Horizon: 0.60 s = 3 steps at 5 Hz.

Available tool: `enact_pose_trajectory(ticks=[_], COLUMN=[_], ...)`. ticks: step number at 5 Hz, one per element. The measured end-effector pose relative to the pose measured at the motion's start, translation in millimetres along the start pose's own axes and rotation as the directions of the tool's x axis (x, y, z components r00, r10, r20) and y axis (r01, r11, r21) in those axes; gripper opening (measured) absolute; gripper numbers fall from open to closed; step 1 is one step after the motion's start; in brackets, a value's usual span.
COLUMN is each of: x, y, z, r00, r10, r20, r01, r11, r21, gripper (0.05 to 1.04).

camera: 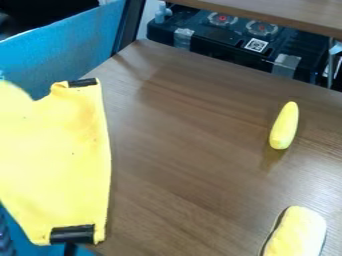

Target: Fold the cloth from top right to bottom left

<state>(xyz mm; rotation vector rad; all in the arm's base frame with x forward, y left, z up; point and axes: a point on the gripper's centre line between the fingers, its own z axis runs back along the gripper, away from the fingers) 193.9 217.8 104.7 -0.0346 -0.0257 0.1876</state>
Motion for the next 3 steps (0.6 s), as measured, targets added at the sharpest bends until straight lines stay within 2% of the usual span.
enact_pose_trajectory(ticks=[1,2,3], x=[-4,0,4], y=[2,-1,-12], z=[0,18,49], r00=[0.999,0.990,0.948], r10=[-0.054,-0.138,-0.294], r20=[-0.003,0.040,0.123], r01=[0.054,0.139,0.296], r11=[0.998,0.990,0.955], r21=[-0.013,-0.023,0.000], gripper=[0.834,1.007,1.003])
